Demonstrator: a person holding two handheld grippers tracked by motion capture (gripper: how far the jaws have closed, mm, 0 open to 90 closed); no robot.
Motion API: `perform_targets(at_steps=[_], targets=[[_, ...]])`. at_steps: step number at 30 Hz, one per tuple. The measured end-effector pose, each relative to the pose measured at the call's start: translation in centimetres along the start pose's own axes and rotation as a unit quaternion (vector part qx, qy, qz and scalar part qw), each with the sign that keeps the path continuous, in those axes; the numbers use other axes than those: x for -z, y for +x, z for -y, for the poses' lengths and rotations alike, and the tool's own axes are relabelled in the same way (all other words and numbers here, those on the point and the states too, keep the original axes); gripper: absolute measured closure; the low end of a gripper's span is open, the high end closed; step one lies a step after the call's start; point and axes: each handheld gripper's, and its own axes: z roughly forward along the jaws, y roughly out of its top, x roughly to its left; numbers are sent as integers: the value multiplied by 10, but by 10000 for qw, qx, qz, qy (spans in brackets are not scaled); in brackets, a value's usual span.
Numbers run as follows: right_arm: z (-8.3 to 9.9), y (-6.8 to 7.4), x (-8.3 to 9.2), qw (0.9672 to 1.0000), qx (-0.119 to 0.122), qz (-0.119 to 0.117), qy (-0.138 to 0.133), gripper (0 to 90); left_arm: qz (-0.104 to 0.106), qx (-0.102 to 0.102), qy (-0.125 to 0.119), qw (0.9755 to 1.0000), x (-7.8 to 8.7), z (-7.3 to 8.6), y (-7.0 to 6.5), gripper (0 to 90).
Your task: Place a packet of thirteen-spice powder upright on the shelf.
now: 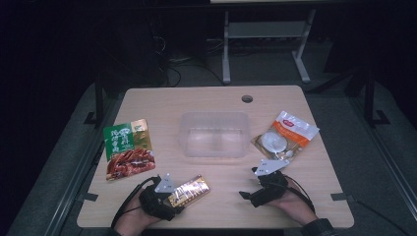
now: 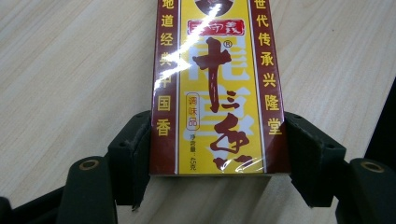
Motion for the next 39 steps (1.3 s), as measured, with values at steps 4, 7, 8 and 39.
perform_targets(at_steps=[4, 7, 8, 39], targets=[[0, 0, 0, 10000, -19, -6, -9, 57, 11, -78, 38, 10000, 1, 0, 2, 318], [0, 1, 1, 10000, -18, -17, -11, 57, 61, -60, 49, 10000, 1, 0, 4, 320], [0, 1, 1, 10000, -6, -22, -20, 57, 61, -60, 49, 10000, 1, 0, 4, 320], [-8, 1, 14, 9984, 82, -533, -165, 69, 583, -120, -1288, 9899, 27, -29, 16, 322]])
